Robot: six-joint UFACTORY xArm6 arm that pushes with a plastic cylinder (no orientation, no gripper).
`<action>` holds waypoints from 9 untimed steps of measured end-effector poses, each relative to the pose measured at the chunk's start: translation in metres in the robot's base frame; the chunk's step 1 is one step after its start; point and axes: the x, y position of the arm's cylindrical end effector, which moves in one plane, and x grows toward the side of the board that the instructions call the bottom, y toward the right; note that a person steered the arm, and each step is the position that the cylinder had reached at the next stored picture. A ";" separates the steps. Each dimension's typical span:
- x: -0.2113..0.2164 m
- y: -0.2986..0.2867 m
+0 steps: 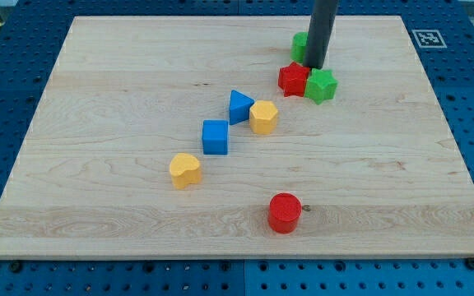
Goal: Move the green star into the red circle
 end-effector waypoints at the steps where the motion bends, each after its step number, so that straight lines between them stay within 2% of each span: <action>1: 0.047 0.020; 2: 0.082 0.057; 3: 0.082 0.050; 4: 0.115 0.038; 5: 0.121 0.031; 7: 0.069 -0.031; 8: 0.062 -0.044; 9: 0.089 -0.027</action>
